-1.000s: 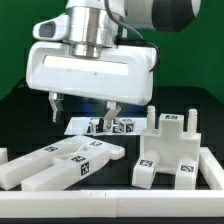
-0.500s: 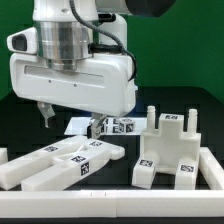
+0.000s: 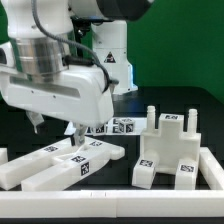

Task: Assemble chair

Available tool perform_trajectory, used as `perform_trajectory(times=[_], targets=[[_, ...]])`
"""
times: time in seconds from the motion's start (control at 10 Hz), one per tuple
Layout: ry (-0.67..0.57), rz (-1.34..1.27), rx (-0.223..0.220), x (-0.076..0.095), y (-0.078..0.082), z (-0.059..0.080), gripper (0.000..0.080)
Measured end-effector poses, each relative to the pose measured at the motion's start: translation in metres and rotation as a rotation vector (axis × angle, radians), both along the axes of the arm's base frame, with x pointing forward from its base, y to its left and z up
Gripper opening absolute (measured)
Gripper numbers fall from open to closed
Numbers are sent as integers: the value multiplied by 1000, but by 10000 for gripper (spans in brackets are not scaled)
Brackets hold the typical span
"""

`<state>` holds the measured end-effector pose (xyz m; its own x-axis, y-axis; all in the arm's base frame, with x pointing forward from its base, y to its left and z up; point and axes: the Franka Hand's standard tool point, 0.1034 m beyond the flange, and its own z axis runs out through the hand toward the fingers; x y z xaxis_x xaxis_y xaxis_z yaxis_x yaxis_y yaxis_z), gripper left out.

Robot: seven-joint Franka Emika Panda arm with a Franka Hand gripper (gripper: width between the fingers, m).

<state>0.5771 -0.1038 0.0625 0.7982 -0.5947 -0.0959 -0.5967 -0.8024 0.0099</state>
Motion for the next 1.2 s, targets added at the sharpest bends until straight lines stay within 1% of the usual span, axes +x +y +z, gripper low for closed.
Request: perform_trajectory(times=[0.1, 0.2, 0.3, 0.5, 0.8, 1.0, 1.1, 1.2], targets=[[2, -5, 4, -4, 2, -9, 649], [-3, -18, -34, -1, 2, -15, 649], [-17, -19, -57, 5, 4, -22, 649], [-41, -38, -76, 16, 10, -24, 649], [-50, -33, -104, 15, 6, -40, 649], [-90, -28, -136, 14, 1, -48, 649], [-126, -33, -153, 15, 2, -50, 649], [-119, -33, -150, 14, 1, -50, 553]])
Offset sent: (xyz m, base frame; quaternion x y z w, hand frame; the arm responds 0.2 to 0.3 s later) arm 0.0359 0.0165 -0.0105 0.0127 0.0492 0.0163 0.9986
